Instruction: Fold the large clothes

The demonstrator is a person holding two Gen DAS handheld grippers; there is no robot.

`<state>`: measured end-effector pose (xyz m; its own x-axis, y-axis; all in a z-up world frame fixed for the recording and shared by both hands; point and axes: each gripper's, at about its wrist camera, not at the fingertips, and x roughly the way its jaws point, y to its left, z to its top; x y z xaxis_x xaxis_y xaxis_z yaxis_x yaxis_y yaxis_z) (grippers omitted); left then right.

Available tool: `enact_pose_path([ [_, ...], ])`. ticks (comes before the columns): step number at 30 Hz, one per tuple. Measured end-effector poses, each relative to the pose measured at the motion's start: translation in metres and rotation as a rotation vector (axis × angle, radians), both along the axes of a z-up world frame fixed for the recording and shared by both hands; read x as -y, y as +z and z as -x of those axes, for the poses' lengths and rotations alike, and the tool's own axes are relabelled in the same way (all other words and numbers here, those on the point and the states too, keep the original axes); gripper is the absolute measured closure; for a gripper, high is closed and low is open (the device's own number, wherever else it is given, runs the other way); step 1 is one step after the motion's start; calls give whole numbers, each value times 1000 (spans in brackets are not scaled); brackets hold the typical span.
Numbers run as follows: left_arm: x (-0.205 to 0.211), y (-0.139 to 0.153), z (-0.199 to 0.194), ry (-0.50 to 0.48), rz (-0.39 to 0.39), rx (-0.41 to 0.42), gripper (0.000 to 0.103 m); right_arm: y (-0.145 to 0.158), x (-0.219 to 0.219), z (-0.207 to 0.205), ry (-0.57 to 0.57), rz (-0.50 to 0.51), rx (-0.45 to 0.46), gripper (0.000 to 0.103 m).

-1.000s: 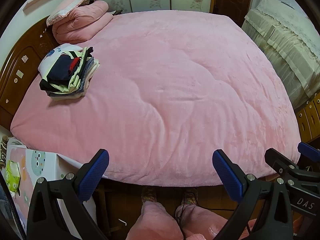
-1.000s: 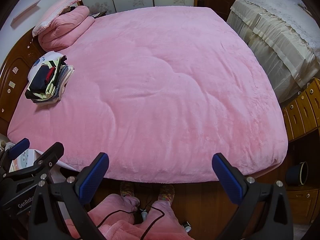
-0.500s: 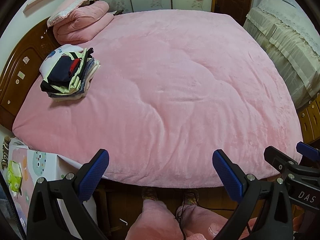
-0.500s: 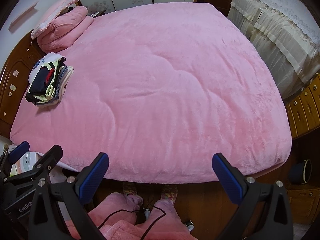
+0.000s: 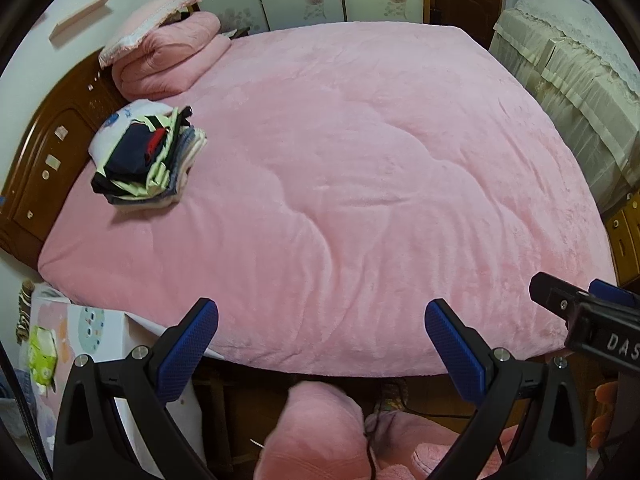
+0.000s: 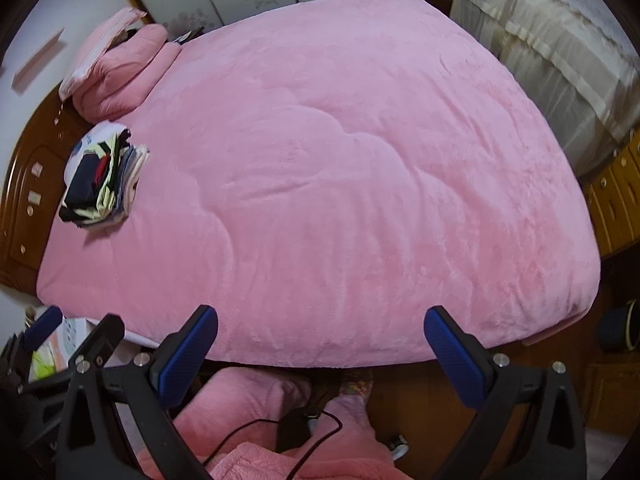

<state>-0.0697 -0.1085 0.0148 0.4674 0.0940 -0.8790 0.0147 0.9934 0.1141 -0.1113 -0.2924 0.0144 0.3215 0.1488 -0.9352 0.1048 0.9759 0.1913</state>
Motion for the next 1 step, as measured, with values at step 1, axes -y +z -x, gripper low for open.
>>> enact_pose_path([
  [1, 0, 1, 0, 2, -4, 2, 1, -3, 2, -1, -10, -12, -9, 0],
])
